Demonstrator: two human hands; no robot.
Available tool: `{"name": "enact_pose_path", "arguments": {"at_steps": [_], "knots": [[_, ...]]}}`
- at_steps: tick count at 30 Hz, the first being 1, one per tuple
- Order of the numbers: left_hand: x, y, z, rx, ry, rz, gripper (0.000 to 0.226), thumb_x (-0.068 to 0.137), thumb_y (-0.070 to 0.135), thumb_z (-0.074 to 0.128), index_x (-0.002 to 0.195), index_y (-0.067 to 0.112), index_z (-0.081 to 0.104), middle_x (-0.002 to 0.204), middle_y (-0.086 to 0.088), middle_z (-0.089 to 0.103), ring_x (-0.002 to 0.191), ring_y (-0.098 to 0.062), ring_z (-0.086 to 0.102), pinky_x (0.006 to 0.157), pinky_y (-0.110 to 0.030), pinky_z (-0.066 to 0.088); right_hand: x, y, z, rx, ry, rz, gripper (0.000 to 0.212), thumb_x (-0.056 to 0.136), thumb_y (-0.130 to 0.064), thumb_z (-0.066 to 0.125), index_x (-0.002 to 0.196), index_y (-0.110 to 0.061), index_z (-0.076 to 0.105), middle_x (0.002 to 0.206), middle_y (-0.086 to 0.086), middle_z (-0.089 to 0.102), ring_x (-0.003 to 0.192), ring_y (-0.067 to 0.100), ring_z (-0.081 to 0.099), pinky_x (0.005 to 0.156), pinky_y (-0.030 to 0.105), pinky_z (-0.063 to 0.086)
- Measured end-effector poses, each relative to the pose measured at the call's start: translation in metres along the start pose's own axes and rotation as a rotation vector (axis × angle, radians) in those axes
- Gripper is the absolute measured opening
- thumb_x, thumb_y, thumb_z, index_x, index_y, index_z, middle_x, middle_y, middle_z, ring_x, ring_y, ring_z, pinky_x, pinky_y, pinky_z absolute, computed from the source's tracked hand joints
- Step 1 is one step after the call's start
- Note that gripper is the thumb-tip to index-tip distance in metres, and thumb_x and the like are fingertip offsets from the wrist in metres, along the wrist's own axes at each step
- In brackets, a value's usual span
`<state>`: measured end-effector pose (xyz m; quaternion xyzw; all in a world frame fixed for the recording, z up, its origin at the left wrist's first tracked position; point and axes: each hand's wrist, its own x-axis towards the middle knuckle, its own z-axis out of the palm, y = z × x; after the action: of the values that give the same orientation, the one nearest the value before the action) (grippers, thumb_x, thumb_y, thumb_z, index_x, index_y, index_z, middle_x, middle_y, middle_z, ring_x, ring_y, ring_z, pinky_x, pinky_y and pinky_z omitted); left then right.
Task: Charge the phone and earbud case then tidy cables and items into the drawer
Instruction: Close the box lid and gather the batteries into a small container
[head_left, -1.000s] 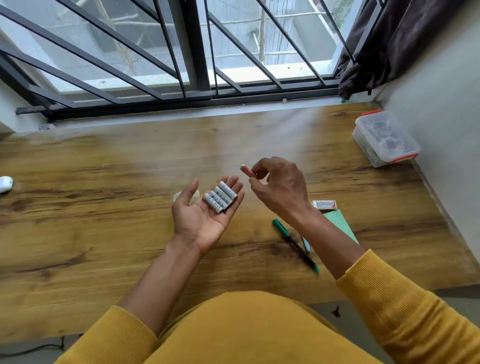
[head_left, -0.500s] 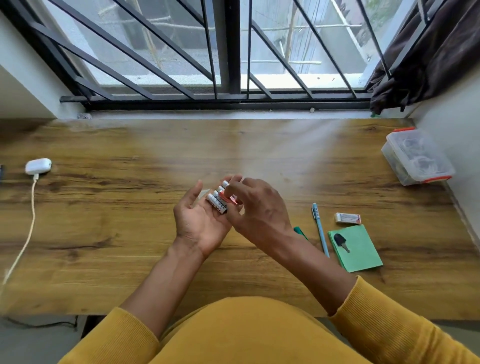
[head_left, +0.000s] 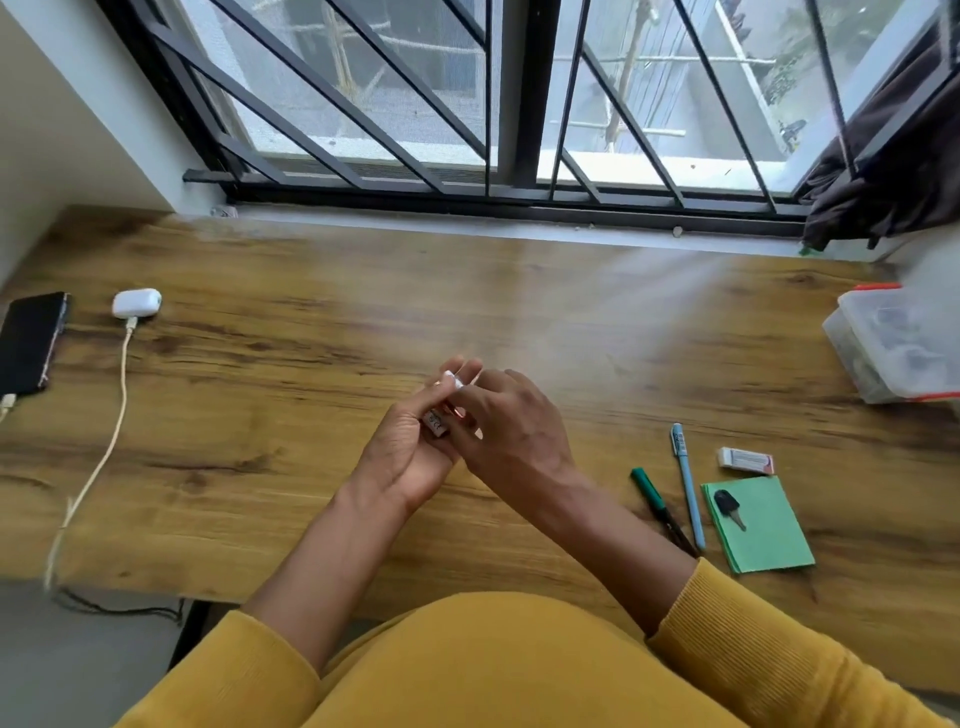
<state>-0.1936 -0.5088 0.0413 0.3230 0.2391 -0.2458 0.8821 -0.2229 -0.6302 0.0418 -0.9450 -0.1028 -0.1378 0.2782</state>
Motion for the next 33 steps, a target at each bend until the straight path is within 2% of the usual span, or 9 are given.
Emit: {"name": "enact_pose_path", "arguments": {"at_steps": [3, 6, 8, 10, 14, 22, 28, 31, 33], "knots": [[0.004, 0.011, -0.006, 0.037, 0.047, -0.02, 0.04, 0.097, 0.003, 0.064, 0.136, 0.004, 0.064, 0.118, -0.012, 0.078, 0.092, -0.019, 0.079, 0.069, -0.026, 0.063, 0.003, 0.002, 0.006, 0.105, -0.007, 0.034, 0.01, 0.093, -0.032, 0.073, 0.099, -0.025, 0.074, 0.086, -0.006, 0.062, 0.078, 0.018, 0.058, 0.063, 0.036, 0.051], [0.011, 0.024, -0.014, 0.098, 0.089, -0.069, 0.046, 0.085, -0.002, 0.072, 0.131, -0.002, 0.066, 0.118, -0.02, 0.076, 0.101, -0.03, 0.079, 0.072, -0.033, 0.066, 0.01, 0.008, 0.005, 0.179, 0.031, 0.112, 0.011, 0.095, -0.035, 0.07, 0.101, -0.027, 0.075, 0.084, -0.011, 0.066, 0.073, 0.01, 0.061, 0.064, 0.037, 0.056], [0.016, 0.031, -0.018, 0.183, 0.128, -0.102, 0.039, 0.09, -0.011, 0.067, 0.129, -0.007, 0.065, 0.119, -0.024, 0.075, 0.099, -0.032, 0.079, 0.073, -0.037, 0.067, 0.015, 0.017, 0.004, 0.187, 0.063, 0.175, 0.01, 0.095, -0.03, 0.069, 0.099, -0.023, 0.075, 0.085, -0.011, 0.069, 0.073, 0.007, 0.062, 0.066, 0.038, 0.057], [0.021, 0.037, -0.019, 0.298, 0.156, -0.109, 0.034, 0.094, -0.017, 0.06, 0.127, -0.012, 0.063, 0.11, -0.027, 0.075, 0.09, -0.033, 0.077, 0.07, -0.039, 0.068, 0.018, 0.027, 0.004, 0.171, 0.059, 0.233, 0.01, 0.093, -0.025, 0.067, 0.099, -0.023, 0.075, 0.085, -0.009, 0.069, 0.075, 0.008, 0.063, 0.069, 0.04, 0.057], [0.031, 0.039, -0.012, 0.632, 0.179, -0.08, 0.032, 0.09, -0.018, 0.066, 0.122, -0.014, 0.064, 0.103, -0.028, 0.076, 0.086, -0.035, 0.078, 0.069, -0.04, 0.068, 0.019, 0.042, 0.009, 0.116, -0.035, 0.327, 0.017, 0.093, -0.023, 0.065, 0.109, -0.025, 0.073, 0.095, -0.007, 0.067, 0.087, 0.011, 0.062, 0.075, 0.032, 0.054], [0.048, 0.028, 0.005, 1.062, 0.18, -0.022, 0.025, 0.088, -0.014, 0.072, 0.112, -0.01, 0.067, 0.097, -0.03, 0.077, 0.071, -0.031, 0.076, 0.065, -0.041, 0.068, 0.015, 0.045, 0.012, 0.104, -0.284, 0.511, 0.053, 0.091, -0.023, 0.066, 0.143, -0.025, 0.055, 0.133, 0.003, 0.053, 0.114, 0.023, 0.06, 0.094, 0.036, 0.055], [0.065, 0.026, 0.009, 1.305, 0.186, 0.054, 0.027, 0.084, -0.008, 0.074, 0.109, -0.003, 0.067, 0.093, -0.026, 0.077, 0.078, -0.035, 0.081, 0.069, -0.049, 0.068, 0.021, 0.041, 0.007, 0.071, -0.517, 0.366, 0.086, 0.084, -0.031, 0.078, 0.158, -0.029, 0.035, 0.159, -0.004, 0.033, 0.141, 0.022, 0.042, 0.108, 0.041, 0.048], [0.068, 0.023, 0.011, 1.336, 0.182, 0.059, 0.022, 0.084, -0.007, 0.074, 0.105, -0.005, 0.069, 0.09, -0.024, 0.078, 0.079, -0.035, 0.081, 0.071, -0.05, 0.068, 0.022, 0.041, 0.016, -0.012, -0.552, 0.397, 0.109, 0.078, -0.047, 0.085, 0.162, -0.025, 0.021, 0.162, -0.001, 0.028, 0.144, 0.023, 0.04, 0.105, 0.04, 0.049], [0.069, 0.022, 0.011, 1.339, 0.185, 0.063, 0.021, 0.084, -0.008, 0.074, 0.104, -0.006, 0.069, 0.09, -0.023, 0.078, 0.076, -0.034, 0.08, 0.071, -0.049, 0.068, 0.02, 0.041, 0.027, -0.081, -0.501, 0.453, 0.114, 0.073, -0.059, 0.085, 0.16, -0.023, 0.02, 0.155, 0.001, 0.034, 0.137, 0.022, 0.046, 0.094, 0.036, 0.049]]}}
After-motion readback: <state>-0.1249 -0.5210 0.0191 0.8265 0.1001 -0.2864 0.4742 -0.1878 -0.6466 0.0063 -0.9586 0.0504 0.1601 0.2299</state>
